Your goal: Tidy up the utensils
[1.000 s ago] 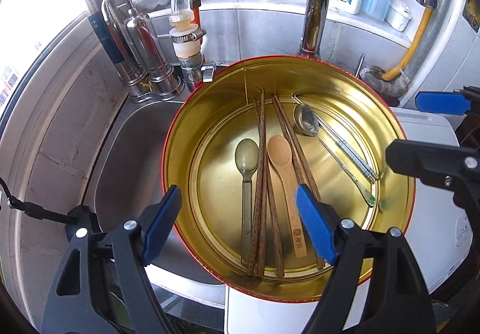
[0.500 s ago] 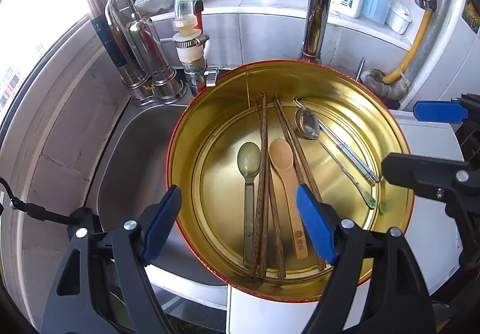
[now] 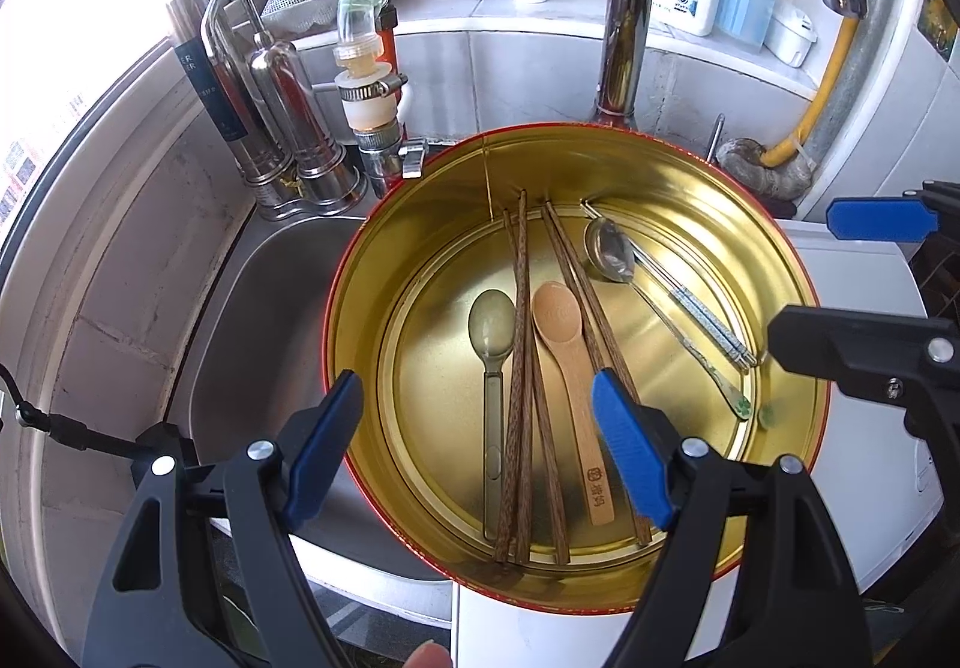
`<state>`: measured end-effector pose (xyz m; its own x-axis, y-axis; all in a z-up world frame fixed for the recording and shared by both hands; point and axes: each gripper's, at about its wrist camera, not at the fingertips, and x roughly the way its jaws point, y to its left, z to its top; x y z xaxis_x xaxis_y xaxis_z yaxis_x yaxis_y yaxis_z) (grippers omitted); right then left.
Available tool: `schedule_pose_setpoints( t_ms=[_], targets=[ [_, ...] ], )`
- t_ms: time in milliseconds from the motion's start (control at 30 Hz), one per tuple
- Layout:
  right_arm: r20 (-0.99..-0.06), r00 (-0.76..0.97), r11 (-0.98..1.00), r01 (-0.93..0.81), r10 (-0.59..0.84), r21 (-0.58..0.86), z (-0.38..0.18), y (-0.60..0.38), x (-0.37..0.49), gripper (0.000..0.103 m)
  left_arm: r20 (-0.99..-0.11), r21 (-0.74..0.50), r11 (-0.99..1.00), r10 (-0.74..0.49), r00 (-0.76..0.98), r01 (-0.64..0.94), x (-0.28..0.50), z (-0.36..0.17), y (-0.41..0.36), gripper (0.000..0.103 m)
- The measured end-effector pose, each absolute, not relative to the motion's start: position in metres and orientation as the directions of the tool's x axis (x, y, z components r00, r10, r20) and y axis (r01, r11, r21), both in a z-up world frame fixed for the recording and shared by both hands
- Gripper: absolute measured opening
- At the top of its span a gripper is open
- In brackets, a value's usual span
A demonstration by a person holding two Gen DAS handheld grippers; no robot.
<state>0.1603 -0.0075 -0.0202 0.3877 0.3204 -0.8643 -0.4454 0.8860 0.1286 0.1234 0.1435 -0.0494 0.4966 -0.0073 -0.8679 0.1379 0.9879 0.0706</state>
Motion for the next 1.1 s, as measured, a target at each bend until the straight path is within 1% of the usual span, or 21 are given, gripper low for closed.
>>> schedule_pose_setpoints(
  t_ms=[433, 767, 1033, 1100],
  targets=[
    [-0.862, 0.394, 0.889, -0.44, 0.32, 0.129, -0.019, -0.008, 0.16, 0.093, -0.865, 0.017, 0.988, -0.062, 0.498, 0.152, 0.127, -0.051, 0.145, 0.077],
    [-0.866, 0.388, 0.891, -0.436, 0.316, 0.129, -0.021, -0.009, 0.16, 0.093, -0.862, 0.023, 0.99, -0.05, 0.505, 0.136, 0.125, -0.052, 0.148, 0.077],
    [-0.865, 0.397, 0.895, -0.43, 0.308, 0.121, -0.019, -0.011, 0.154, 0.093, -0.841, 0.04, 0.99, -0.037, 0.539, 0.132, 0.117, -0.046, 0.147, 0.077],
    [-0.863, 0.401, 0.896, -0.426, 0.307, 0.12, -0.018, -0.013, 0.151, 0.093, -0.839, 0.028, 0.992, -0.042, 0.543, 0.12, 0.114, -0.044, 0.15, 0.077]
  ],
)
